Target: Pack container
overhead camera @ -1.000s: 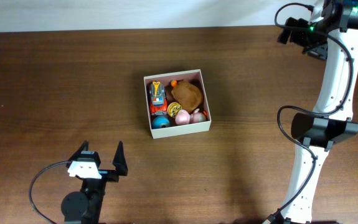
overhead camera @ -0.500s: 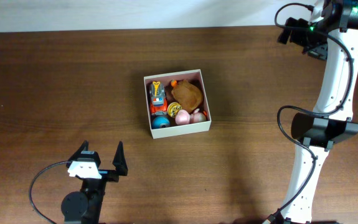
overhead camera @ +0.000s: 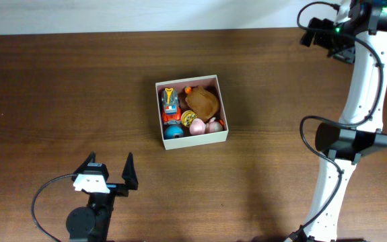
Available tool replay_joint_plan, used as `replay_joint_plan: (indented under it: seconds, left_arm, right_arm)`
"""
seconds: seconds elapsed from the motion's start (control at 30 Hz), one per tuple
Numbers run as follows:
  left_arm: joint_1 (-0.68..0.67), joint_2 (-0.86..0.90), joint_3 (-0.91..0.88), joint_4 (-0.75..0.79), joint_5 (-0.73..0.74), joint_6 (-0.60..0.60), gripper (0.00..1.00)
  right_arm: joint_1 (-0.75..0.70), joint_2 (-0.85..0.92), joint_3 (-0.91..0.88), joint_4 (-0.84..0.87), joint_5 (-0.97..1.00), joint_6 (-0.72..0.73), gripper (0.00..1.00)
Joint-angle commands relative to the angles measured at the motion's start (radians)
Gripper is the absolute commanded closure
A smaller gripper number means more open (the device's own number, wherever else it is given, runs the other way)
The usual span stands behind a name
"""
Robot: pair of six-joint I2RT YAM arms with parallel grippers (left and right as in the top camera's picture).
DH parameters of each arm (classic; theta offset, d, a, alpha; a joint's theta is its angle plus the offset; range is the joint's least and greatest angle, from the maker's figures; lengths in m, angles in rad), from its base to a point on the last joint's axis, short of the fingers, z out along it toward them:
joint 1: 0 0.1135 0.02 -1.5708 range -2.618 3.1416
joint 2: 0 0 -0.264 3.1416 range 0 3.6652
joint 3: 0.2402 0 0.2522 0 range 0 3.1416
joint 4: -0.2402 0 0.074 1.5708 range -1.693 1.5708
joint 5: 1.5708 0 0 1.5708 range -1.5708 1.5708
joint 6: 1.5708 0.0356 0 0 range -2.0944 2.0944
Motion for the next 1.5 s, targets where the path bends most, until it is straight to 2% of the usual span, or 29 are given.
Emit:
replay_joint_plan:
  seconds: [0.0,0.1,0.2,0.43,0.6,0.67,0.7,0.87,1.0,1.17,1.47]
  left_arm:
    - [0.007,-0.009,-0.006,-0.001,0.007,0.013,0.0]
    - [0.007,-0.009,-0.006,-0.001,0.007,0.013,0.0]
    - [0.007,-0.009,-0.006,-0.001,0.007,0.013,0.0]
    - [0.007,-0.009,-0.006,-0.001,0.007,0.013,0.01]
    - [0.007,-0.009,-0.006,-0.001,0.007,0.013,0.0]
    - [0.007,-0.009,-0.006,-0.001,0.007,0.013,0.01]
    - [0.007,-0.009,-0.006,-0.001,0.007,0.013,0.0]
    - [0.007,-0.009,-0.006,-0.001,0.007,0.013,0.0]
    - [0.007,-0.009,-0.006,-0.001,0.007,0.013,0.0]
    - [0.007,-0.009,-0.006,-0.001,0.007,0.013,0.0]
    - [0.007,-0.009,-0.006,-0.001,0.007,0.013,0.0]
  right_arm:
    - [0.014,-0.192,0.005,-0.006,0.016,0.006,0.01]
    - [0.014,-0.304,-0.031,-0.006,0.024,0.006,0.01]
    - [0.016,-0.435,-0.147,-0.006,0.024,0.006,0.01]
    - [0.052,-0.842,-0.66,0.098,0.164,0.006,0.01]
    - [0.089,-1.143,-1.073,0.342,0.182,0.006,0.01]
    - [0.112,-1.299,-1.299,0.515,0.182,0.006,0.01]
    - [0.124,-1.41,-1.464,0.658,0.182,0.006,0.01]
    - [0.133,-1.693,-1.891,1.032,0.173,0.006,0.01]
    - [0.133,-1.909,-2.19,1.255,0.158,0.006,0.01]
    - [0.133,-2.129,-2.472,1.435,0.093,0.006,0.02]
    - [0.154,-2.412,-2.753,1.522,0.054,0.006,0.01]
